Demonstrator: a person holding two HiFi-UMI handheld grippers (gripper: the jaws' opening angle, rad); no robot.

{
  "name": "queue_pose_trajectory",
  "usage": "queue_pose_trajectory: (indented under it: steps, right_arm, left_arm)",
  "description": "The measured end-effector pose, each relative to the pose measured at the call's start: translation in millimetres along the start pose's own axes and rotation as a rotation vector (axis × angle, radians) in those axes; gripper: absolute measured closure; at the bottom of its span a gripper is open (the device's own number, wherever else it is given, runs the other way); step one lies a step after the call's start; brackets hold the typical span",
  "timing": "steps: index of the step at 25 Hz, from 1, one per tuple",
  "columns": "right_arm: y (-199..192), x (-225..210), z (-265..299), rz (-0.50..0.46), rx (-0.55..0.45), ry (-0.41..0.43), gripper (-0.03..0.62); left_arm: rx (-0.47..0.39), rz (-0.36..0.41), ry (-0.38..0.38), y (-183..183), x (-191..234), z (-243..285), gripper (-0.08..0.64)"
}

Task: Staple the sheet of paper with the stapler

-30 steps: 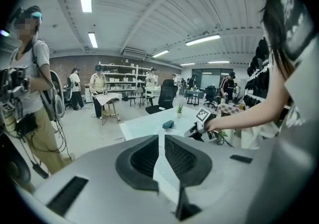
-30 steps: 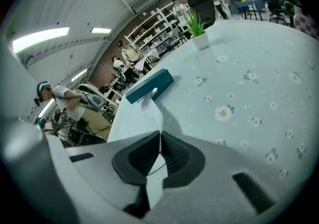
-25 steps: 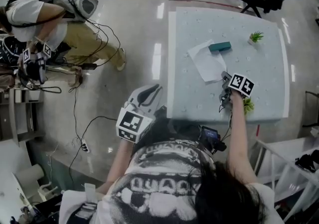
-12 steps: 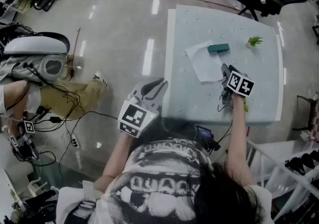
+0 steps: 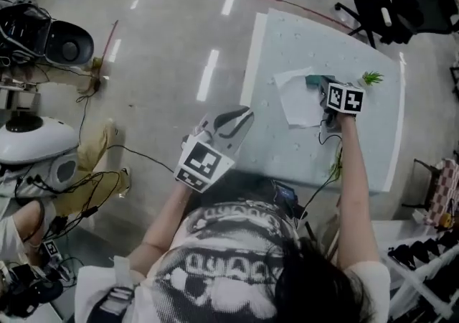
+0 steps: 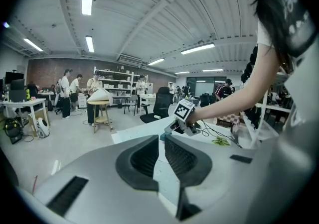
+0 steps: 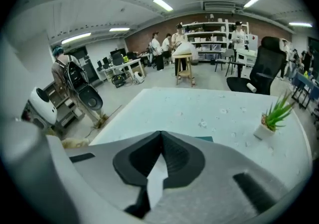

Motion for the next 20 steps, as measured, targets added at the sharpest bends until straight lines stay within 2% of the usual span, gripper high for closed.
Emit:
queue_pose_trajectory:
  steps: [5,8,11,14,16,20]
  right_arm:
    - [-10.9,6.8,25.1,-0.233,0.232,0.09,0.595]
    - [-11.6,6.6,33.7,-0.322,0.329,0.156,0.591]
    - [-17.1,9.5,40.2,-0.356,0.407,0.236,0.589]
    - [-11.2,9.4,44.4,-0.35,0.457,0.307,0.589]
    - [-6.6,9.3,47.5,-0.343,0.493,0.337,0.589]
    - [-18.9,16.5,43.8,-0.393,0.578,0.359,0.589]
  left_arm:
    - [0.017,-0.018,0.007,-6.9,13.3,2.1,0.526]
    - [0.032,-0.032,0.015,-11.8,21.7,5.2,0.526]
    - [0.037,-0.044,0.018,-17.3,25.3,5.4,0.526]
    - [0.038,-0.049,0.015,-17.5,33.6,9.4,0.526]
    - [0.051,-0.053,0.011,-17.8,39.0,14.5,0.526]
    - [0.069,-0.05,-0.009,-31.9,30.1,16.8,0.526]
Point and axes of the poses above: the fingertips, and each gripper's own axes: z forward along the fingers, x to its left, y out of its top, the point moved 1 cm from there along -z, backward along the fingers, and after that the axes turned 8 degrees about -z, right-handed, at the moved point
